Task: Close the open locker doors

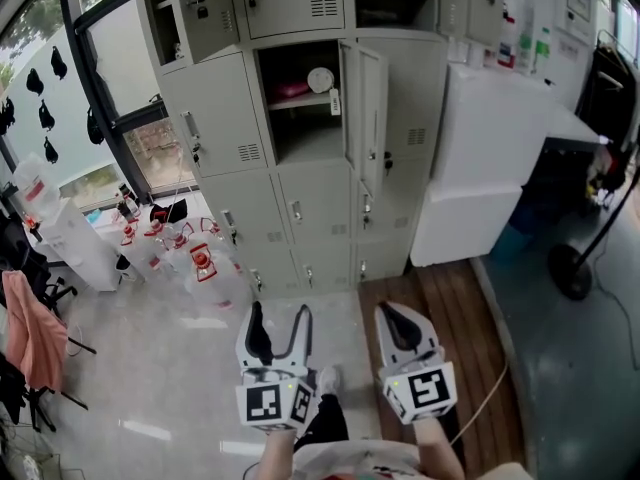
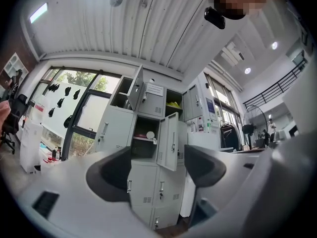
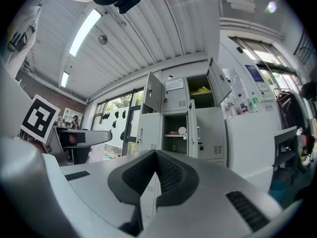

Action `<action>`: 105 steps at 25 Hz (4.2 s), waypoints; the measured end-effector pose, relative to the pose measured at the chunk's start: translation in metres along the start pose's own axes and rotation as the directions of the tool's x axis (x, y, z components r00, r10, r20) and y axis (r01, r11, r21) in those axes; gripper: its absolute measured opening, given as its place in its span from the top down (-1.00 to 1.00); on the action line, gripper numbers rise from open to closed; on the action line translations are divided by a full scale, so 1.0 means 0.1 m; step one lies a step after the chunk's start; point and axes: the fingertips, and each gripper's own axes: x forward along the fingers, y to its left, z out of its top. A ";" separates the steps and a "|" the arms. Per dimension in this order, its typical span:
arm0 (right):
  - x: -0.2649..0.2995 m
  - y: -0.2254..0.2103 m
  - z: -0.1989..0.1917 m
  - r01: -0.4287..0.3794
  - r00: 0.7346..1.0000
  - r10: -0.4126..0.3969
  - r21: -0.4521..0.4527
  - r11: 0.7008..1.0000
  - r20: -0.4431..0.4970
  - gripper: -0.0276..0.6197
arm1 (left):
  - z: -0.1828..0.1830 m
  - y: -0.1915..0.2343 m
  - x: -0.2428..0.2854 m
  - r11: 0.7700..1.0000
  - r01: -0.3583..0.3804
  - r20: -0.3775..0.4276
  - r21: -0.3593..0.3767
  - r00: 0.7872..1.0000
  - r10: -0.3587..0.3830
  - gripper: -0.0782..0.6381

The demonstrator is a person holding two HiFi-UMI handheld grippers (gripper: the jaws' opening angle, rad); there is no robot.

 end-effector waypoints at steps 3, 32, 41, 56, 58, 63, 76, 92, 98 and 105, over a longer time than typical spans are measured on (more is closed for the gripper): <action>0.32 -0.11 0.03 0.005 1.000 -0.005 -0.004 1.000 0.003 0.90 | -0.05 0.14 0.32 1.000 -0.001 -0.007 -0.017 1.000 0.001 -0.10; 2.78 -0.97 0.06 0.085 0.991 -0.089 -0.043 0.995 -0.096 0.90 | -0.32 1.10 2.95 0.996 0.066 -0.100 -0.062 0.992 -0.072 -0.10; 2.85 -1.18 0.18 0.049 0.997 -0.052 -0.045 0.998 -0.059 0.90 | -0.31 0.86 3.13 0.993 0.062 -0.079 -0.102 0.994 -0.070 -0.10; 2.62 -1.59 0.13 0.118 0.992 -0.118 -0.007 0.993 -0.048 0.90 | 0.31 0.15 3.53 0.973 0.220 0.040 -0.072 0.975 -0.217 -0.10; 2.58 -1.64 0.11 0.137 0.990 -0.137 0.000 0.991 -0.046 0.90 | 0.45 -0.03 3.66 0.964 0.261 0.059 -0.046 0.964 -0.258 -0.10; 2.44 -1.76 0.06 0.184 0.982 -0.184 0.016 0.983 -0.048 0.90 | 0.64 -0.53 3.92 0.937 0.350 0.076 0.006 0.934 -0.350 -0.10; 2.13 -2.04 0.03 0.293 0.955 -0.290 0.043 0.955 -0.062 0.90 | 0.53 -1.21 4.30 0.920 0.386 0.058 0.059 0.919 -0.390 -0.10; 2.16 -2.03 0.04 0.262 0.964 -0.259 0.056 0.964 -0.056 0.90 | 0.45 -1.15 4.41 0.931 0.337 0.012 0.137 0.940 -0.342 -0.10; 2.26 -1.94 0.03 0.222 0.974 -0.219 0.055 0.973 -0.058 0.90 | 0.50 -0.95 4.30 0.945 0.308 0.025 0.111 0.950 -0.313 -0.10; 2.46 -1.72 0.06 0.140 0.989 -0.138 0.044 0.989 -0.046 0.90 | 0.53 -0.69 4.21 0.958 0.267 0.034 0.105 0.962 -0.271 -0.10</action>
